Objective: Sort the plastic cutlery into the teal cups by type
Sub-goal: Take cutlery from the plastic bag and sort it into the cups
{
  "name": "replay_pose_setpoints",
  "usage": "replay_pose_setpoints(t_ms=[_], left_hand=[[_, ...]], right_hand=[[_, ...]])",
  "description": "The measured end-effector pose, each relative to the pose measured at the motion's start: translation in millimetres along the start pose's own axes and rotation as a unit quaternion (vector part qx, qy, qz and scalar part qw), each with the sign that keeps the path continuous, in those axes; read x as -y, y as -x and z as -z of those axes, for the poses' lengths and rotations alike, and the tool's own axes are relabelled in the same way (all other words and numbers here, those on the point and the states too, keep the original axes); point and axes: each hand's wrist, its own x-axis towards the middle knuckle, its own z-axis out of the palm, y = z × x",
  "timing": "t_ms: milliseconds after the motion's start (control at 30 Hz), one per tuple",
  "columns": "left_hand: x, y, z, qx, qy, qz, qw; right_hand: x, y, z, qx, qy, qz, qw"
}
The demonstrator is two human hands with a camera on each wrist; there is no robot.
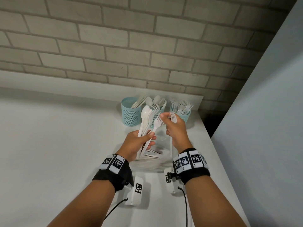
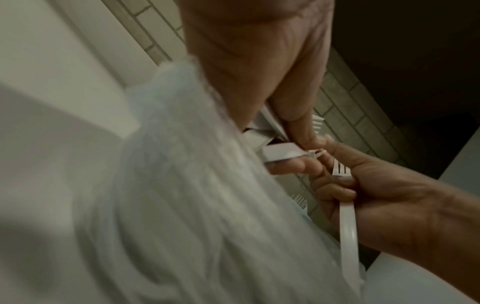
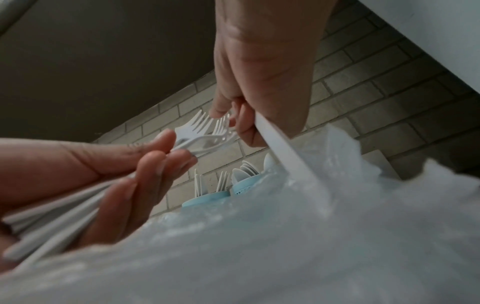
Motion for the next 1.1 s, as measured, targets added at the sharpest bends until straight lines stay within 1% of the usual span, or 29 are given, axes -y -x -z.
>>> replay_pose_setpoints(t_ms=[100, 233, 300, 367, 400, 567, 667, 733, 767, 800, 867, 933, 1000, 1100], left_hand=[[-0.5, -0.4, 0.6, -0.004, -0.008, -0.003, 1.000], [-0.7, 0.7, -0.2, -0.014, -0.046, -0.007, 0.999], [-0.6, 1.6, -0.2, -0.015, -0.048, -0.003, 0.999], [-0.4, 1.4, 0.9, -0.018, -0.045, -0.002, 0.999], [-0.4, 1.0, 2.1, -0.019, -0.050, -0.002, 0.999], [1.1, -0.8, 5.9, -0.013, -0.068, 0.006, 0.998], [0.7, -0.6, 7.4, -0.007, -0.071, 0.016, 0.997], [0.2, -0.6, 8.4, 0.007, -0.077, 0.020, 0.997], [-0.3, -0.6, 8.8, 0.014, -0.082, 0.022, 0.996], [-0.7, -0.6, 9.1, 0.021, -0.087, 0.024, 0.996], [-1.4, -0.6, 9.3, 0.033, -0.094, 0.029, 0.995], [-2.2, -0.3, 8.8, 0.037, -0.098, 0.035, 0.994], [-2.4, -0.2, 9.2, 0.035, -0.102, 0.041, 0.993], [-2.2, -0.5, 10.2, 0.033, -0.105, 0.049, 0.993]], right_hand=[[-0.6, -0.3, -3.2, -0.005, 0.031, 0.018, 0.999], [-0.8, -2.8, -2.5, -0.020, 0.045, 0.024, 0.999], [-1.2, -7.0, -1.1, -0.056, 0.042, 0.010, 0.997], [-0.2, -11.7, 0.8, -0.101, 0.015, -0.013, 0.995], [1.1, -12.9, 1.5, -0.109, -0.004, -0.019, 0.994], [3.8, -12.7, 1.7, -0.102, -0.030, -0.005, 0.994], [3.1, -15.8, 0.6, -0.103, -0.070, -0.019, 0.992], [4.2, -16.4, 1.2, -0.093, -0.127, -0.039, 0.987], [5.0, -15.8, 2.0, -0.080, -0.139, -0.039, 0.986], [5.8, -14.8, 2.5, -0.064, -0.128, -0.028, 0.989], [7.4, -12.2, 2.2, -0.029, -0.048, 0.008, 0.998], [9.9, -9.2, 1.2, -0.004, 0.036, 0.028, 0.999], [10.2, -8.5, 1.0, 0.021, 0.066, 0.034, 0.997], [10.8, -7.7, 0.9, 0.054, 0.082, 0.038, 0.994]])
